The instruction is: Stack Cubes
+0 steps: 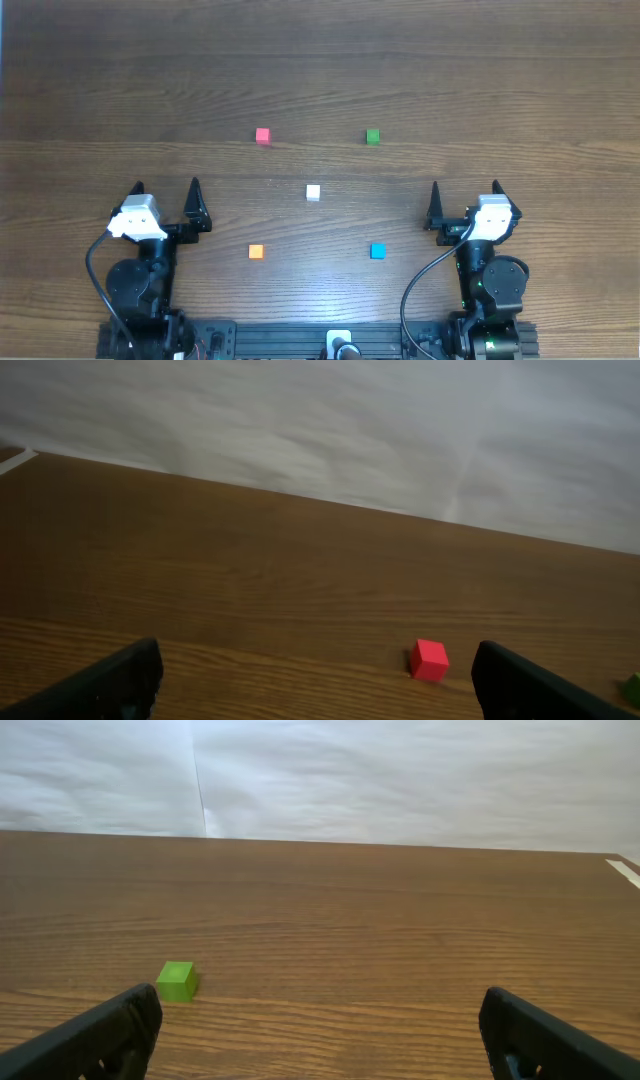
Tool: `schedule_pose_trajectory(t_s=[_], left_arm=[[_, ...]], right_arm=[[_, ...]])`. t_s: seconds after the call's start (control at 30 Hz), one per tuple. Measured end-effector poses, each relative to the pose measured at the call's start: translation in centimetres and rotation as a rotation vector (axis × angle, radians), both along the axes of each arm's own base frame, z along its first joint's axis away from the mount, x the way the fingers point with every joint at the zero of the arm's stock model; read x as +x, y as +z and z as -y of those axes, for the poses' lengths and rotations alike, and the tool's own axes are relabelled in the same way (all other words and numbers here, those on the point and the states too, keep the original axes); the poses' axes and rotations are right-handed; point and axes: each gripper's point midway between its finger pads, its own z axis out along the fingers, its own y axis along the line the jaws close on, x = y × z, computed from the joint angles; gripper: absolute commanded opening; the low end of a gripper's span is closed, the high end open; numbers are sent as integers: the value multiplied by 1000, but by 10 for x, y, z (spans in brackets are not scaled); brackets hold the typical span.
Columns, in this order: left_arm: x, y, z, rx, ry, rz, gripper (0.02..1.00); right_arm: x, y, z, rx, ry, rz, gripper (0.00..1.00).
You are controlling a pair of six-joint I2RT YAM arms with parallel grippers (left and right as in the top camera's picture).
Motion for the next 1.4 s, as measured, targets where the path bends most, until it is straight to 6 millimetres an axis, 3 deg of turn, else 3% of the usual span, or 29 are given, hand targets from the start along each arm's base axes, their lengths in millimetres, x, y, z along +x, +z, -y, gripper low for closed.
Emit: schedule_pose_trajectory(t_s=[1.27,1.4], left_arm=[[0,0,0,-3,0,2,1000],[3,-8,3,-46,-11,-69,1000]], right_arm=[[0,0,0,1,0,0,993],[0,0,0,-1,0,0,993]])
